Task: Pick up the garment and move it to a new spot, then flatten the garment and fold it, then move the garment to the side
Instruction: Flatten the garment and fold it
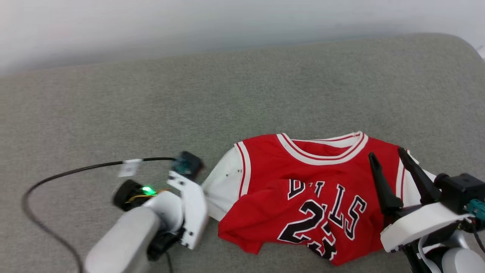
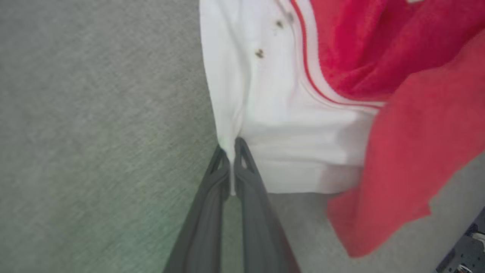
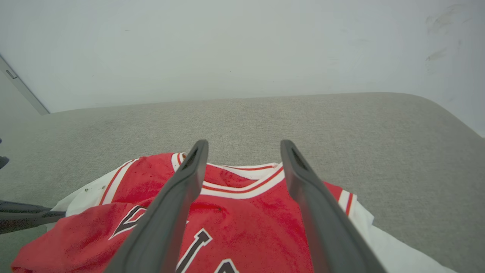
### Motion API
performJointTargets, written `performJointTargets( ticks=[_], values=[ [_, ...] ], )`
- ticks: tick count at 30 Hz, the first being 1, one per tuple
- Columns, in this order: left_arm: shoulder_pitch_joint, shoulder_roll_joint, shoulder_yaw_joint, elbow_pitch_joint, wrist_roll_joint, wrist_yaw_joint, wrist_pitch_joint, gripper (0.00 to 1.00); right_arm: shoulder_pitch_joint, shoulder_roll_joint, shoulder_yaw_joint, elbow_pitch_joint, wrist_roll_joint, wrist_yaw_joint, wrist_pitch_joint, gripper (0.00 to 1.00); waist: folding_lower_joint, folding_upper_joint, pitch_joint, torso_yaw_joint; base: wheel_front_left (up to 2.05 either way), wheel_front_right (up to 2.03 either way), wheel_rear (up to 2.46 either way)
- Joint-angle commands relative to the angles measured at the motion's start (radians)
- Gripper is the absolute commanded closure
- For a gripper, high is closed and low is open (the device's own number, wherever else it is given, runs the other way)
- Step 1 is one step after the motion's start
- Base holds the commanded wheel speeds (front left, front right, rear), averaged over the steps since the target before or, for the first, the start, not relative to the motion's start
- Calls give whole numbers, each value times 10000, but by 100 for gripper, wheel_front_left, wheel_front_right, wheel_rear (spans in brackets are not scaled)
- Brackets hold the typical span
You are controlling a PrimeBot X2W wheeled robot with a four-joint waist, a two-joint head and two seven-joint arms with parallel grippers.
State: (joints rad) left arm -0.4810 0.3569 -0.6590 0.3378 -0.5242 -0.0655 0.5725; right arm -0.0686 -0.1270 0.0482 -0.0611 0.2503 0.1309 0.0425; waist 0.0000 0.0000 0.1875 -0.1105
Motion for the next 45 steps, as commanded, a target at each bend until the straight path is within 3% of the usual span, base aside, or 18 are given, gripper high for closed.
performJointTargets(
  ticks=[1, 10, 15, 17, 23, 28, 33, 41, 44, 45],
  values=[
    [229, 258, 248, -97, -94, 217, -184, 100, 157, -13, -40, 18, -19, -3, 30, 0, 0, 0, -189, 191, 0, 0, 0],
    [2147, 1271, 1877, -1724, -861, 1789, -871, 100, 491, 43, -306, -30, -73, -3, 228, 0, 0, 0, -733, 773, 0, 0, 0],
    [3262, 1154, 2125, -1898, -1484, 2127, -868, 100, 648, -1, -330, -34, -84, -3, 347, 0, 0, 0, -897, 902, 0, 0, 0],
    [3386, 961, 2252, -1902, -1600, 2150, -1270, 0, 675, -62, -333, -71, -135, -3, 283, 0, 0, 0, -968, 928, 0, 0, 0],
    [3588, 482, 2487, -2024, -1165, 2289, -3248, 0, 999, -52, -427, -6, -157, -3, 322, 0, 0, 0, -1501, 1005, 0, 0, 0],
    [3739, 103, 2730, -2514, -818, 2108, -5414, 0, 1300, -23, -498, -71, -168, -3, 496, 0, 0, 0, -1872, 1051, 0, 0, 0],
    [3905, -110, 2864, -2935, -273, 2332, -7008, 0, 1427, -29, -621, -141, -134, -3, 644, 0, 0, 0, -2007, 1124, 0, 0, 0],
    [4142, -131, 2875, -3286, 336, 2847, -7755, 0, 1549, 12, -1296, 112, 125, -3, 1179, 0, 0, 0, -1992, 1352, 0, 0, 0],
    [4083, -107, 2867, -3426, 457, 2905, -7844, 0, 1455, -170, -2100, 736, 516, -3, 2035, 0, 0, 0, -1879, 1469, 0, 0, 0],
    [3947, -94, 2874, -3555, 493, 2912, -7877, 0, 1202, -316, -2618, 1164, 676, -3, 2806, 0, 0, 0, -1674, 1540, 0, 0, 0]
  ],
)
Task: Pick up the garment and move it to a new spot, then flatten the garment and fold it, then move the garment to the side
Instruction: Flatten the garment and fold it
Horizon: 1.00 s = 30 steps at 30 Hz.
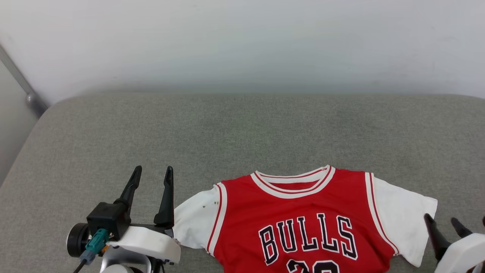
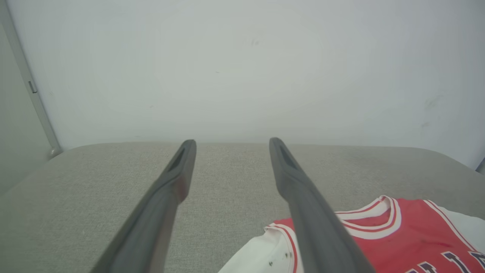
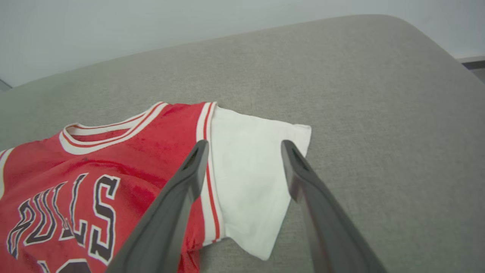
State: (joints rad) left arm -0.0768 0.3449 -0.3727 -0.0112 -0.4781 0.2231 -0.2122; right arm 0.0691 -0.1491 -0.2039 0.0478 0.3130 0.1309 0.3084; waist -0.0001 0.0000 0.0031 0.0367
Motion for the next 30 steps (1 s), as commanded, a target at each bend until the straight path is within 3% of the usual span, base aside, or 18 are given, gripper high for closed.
performJointTargets(
  ticks=[1, 6, 11, 17, 20, 21, 22, 23, 30],
  values=[
    [-94, 27, 11, -65, 33, 26, -31, 0, -175, -95, -97, 75, 49, -3, 147, 0, 1, 0, 170, 68, 0, 0, 0],
    [-468, -43, 32, -327, 112, 18, -122, 0, -1126, -724, -969, 967, 593, -3, 2347, 0, 1, 0, 931, 265, 0, 0, 0],
    [-898, -192, 60, -397, 150, -69, -236, 0, -2268, -1265, -1060, 1610, 881, -3, 4129, 0, 1, 0, 1742, 489, 0, 0, 0],
    [-1310, -318, 86, -293, 101, -228, -354, 0, -3287, -1536, -1041, 2346, 804, -3, 5011, 0, 1, 0, 2525, 678, 0, 0, 0],
    [-1475, -359, 20, -23, -63, -470, -330, 0, -3506, -1292, -806, 3229, 895, -3, 5337, 0, 1, 0, 2843, 707, 0, 0, 0],
    [-1519, -352, 22, 18, -76, -515, -339, 0, -3472, -1205, -670, 3397, 939, -3, 5453, 4, 1, 0, 2868, 698, 0, 0, 0],
    [-1542, -353, 4, 99, -151, -568, -289, 0, -3428, -1125, -564, 3528, 1025, -2, 5550, 65, 1, 0, 2888, 685, 0, 0, 0],
    [-1549, -347, 1, 156, -180, -601, -292, 0, -3412, -1026, -498, 3623, 1129, 0, 5632, 100, 1, 0, 2878, 659, 0, 0, 0],
    [-1482, 57, -96, 620, -512, -941, 470, 0, -3417, -1306, -83, 3290, 1159, 0, 4981, 100, 1, 0, 2376, 341, 0, 0, 0]
  ],
)
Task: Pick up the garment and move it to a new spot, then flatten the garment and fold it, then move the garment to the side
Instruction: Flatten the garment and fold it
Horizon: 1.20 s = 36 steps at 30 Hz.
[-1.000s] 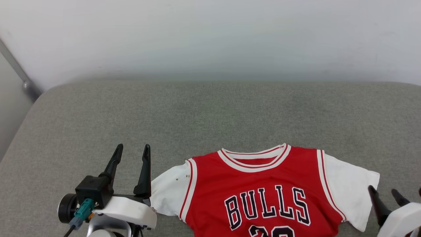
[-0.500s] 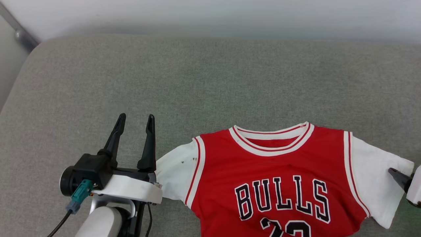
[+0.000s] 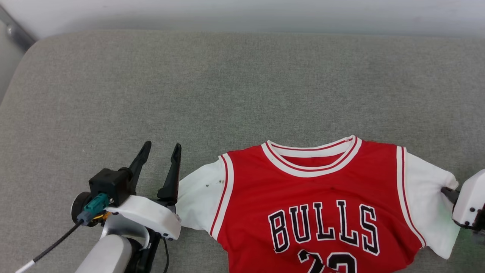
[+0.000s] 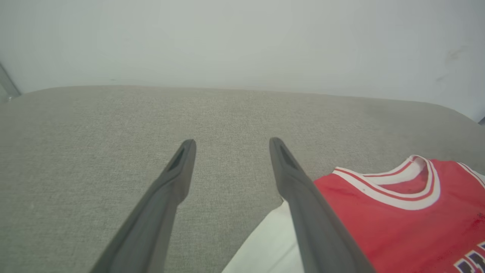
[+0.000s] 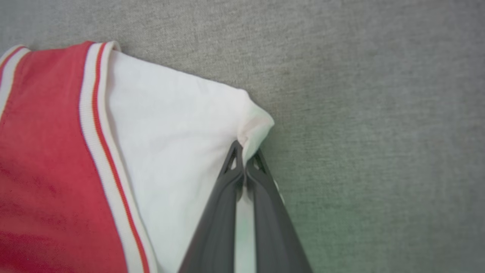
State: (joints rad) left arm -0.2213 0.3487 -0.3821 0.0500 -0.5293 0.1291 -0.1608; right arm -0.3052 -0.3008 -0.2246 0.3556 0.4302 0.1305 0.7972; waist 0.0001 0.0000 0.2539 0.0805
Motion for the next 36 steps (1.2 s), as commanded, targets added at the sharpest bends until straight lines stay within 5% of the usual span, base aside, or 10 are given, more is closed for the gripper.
performJointTargets(
  ticks=[1, 9, 19, 20, 22, 28, 36],
  values=[
    [-30, 146, -47, 83, -114, -131, 234, 0, 317, 152, 199, 93, -34, 4, -13, 100, -1, 0, -246, -151, 0, 0, 0],
    [317, 1425, -612, 906, -1290, -1339, 3417, 0, 605, 101, 968, -912, 18, 1, 40, 100, -1, 0, -853, -739, 0, 0, 0],
    [146, 1866, -1367, 1858, -2444, -1865, 6771, 0, 817, 292, 1383, -1698, 197, 0, 200, 100, -1, 0, -493, -1237, 0, 0, 0],
    [167, 1834, -1536, 1942, -2553, -1934, 7192, 44, 810, 300, 1410, -1713, 202, 0, 167, 100, -1, 0, -484, -1274, 0, 0, 0],
    [125, 1656, -1661, 1931, -2775, -1954, 7542, 100, 784, 292, 1457, -1803, 216, 0, 47, 100, -1, 0, -479, -1331, 0, 0, 0],
    [-397, 1685, -1317, 1684, -2447, -1694, 6862, 100, 719, 41, 1648, -2107, 60, 0, -438, 100, -1, 0, -778, -1370, 0, 0, 0],
    [-1643, 1537, -446, 936, -1231, -671, 4543, 100, -152, -387, 1592, -2322, -466, 0, -1753, 100, -1, 0, -1573, -1216, 0, 0, 0]
  ],
)
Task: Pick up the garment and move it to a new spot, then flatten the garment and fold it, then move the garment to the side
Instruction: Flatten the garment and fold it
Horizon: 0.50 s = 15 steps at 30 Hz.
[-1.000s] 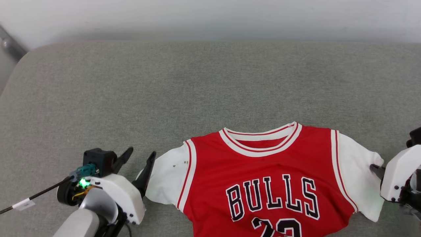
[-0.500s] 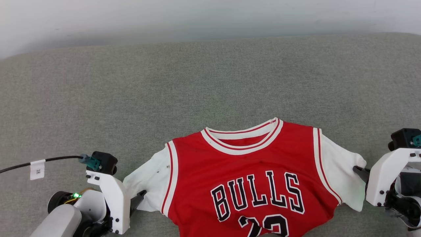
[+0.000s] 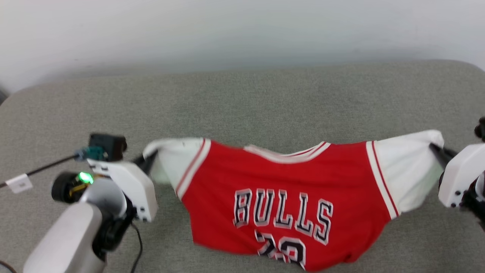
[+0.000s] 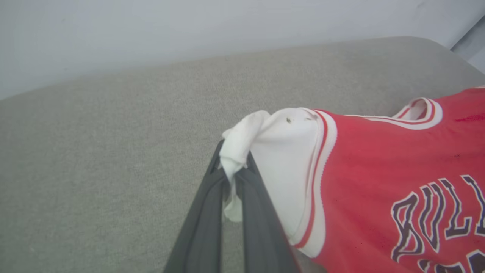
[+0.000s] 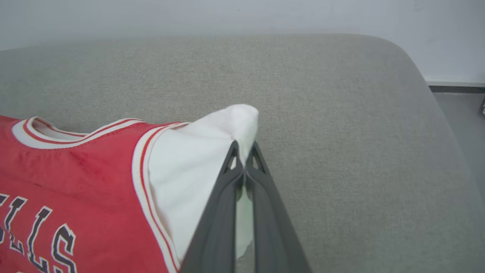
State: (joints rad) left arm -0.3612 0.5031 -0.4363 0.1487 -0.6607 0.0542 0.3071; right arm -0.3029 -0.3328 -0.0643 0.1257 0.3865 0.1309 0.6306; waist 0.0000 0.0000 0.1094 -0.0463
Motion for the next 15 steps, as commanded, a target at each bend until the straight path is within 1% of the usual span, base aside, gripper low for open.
performJointTargets(
  ticks=[1, 4, 5, 8, 12, 14, 15],
  values=[
    [-464, -14, 185, -68, 211, 160, -326, 100, -359, -125, -10, -11, -87, -3, -223, 100, 0, 0, -196, 65, 0, 0, 0],
    [-1168, -166, 451, -14, 468, 398, -886, 100, -983, -294, 17, 171, -176, -3, -565, 100, 0, 0, -353, 55, 0, 0, 0],
    [-1168, -166, 451, -14, 468, 398, -886, 100, -983, -294, 17, 171, -176, -3, -565, 100, 0, 0, -353, 55, 0, 0, 0],
    [-1972, -365, 743, 250, 494, 541, -1290, 100, -1812, -422, 94, 459, -106, -5, -912, 100, 0, 0, -347, -21, 0, 0, 0],
    [-3330, -556, 1025, 811, 566, 495, -1704, 100, -3128, -601, 156, 848, -130, -5, -1367, 100, 0, 0, -51, -64, 0, 0, 0],
    [-4072, -577, 1124, 1193, 651, 432, -1913, 100, -3861, -693, 183, 1065, -198, -5, -1590, 100, 0, 0, 224, -106, 0, 0, 0],
    [-4415, -686, 1197, 1376, 497, 324, -1942, 100, -4228, -717, 233, 1164, -172, -5, -1681, 100, 0, 0, 399, -126, 0, 0, 0]
  ],
)
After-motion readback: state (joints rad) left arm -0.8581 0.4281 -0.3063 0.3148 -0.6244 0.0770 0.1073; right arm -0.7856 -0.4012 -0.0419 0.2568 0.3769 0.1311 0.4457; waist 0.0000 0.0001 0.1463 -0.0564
